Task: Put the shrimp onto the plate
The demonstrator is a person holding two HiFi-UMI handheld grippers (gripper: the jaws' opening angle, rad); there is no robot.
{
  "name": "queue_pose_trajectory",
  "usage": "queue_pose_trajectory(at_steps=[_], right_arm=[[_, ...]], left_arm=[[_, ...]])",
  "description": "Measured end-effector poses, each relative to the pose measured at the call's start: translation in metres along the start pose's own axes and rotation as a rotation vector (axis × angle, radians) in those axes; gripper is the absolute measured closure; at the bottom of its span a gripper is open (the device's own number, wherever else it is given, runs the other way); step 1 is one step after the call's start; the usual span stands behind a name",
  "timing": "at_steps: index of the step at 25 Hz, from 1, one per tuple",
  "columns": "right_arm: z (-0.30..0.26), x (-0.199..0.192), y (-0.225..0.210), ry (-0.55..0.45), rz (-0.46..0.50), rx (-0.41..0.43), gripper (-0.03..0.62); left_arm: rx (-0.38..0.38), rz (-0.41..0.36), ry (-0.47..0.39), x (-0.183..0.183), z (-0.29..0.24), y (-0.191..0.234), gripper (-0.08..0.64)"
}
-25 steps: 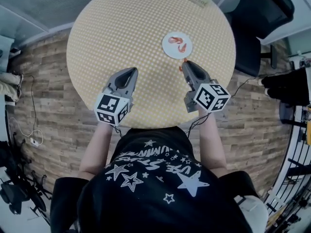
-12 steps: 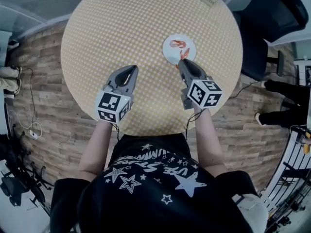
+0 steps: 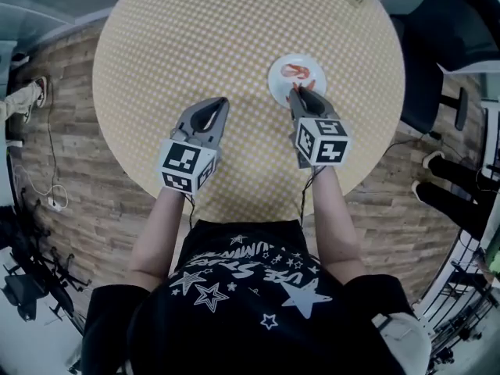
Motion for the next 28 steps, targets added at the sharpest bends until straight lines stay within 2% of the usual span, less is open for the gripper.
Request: queue_pose_trajectory(at_steps=[7,17,23,28], right_arm=[[-0.014,-0.009,-0.004,0.080,0.007,-0.031,0.523],[-0.026,-0.006,0.005,0.112,0.027,-0.018,0.522],[-0.016,-0.002,0.001,0.091,0.038,-0.039,0.522],[-0.002,0.007,0.016,0.047,0.050,-0.063,0.522]], left_arm=[[-0.005,0.005,0.015,-0.003,-0.013,-0.004,0.552],[-0.040,-0.005,0.039,-0.013,-0.005,-0.011,0.552],[-0.023,0.002,0.023,-0.013,0.000,-0.013,0.552],[-0.018,0.011,-0.006,-0.008,0.021,-0.004,0.552]])
Point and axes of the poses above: the fingertips, and each gripper's own axes: z backward along the fingers, y to its left, x out of its top, the point moved 6 cm from there along z, backward along the fingers, and after that the axes turned 11 degrees about x, right-handed, at the moved point
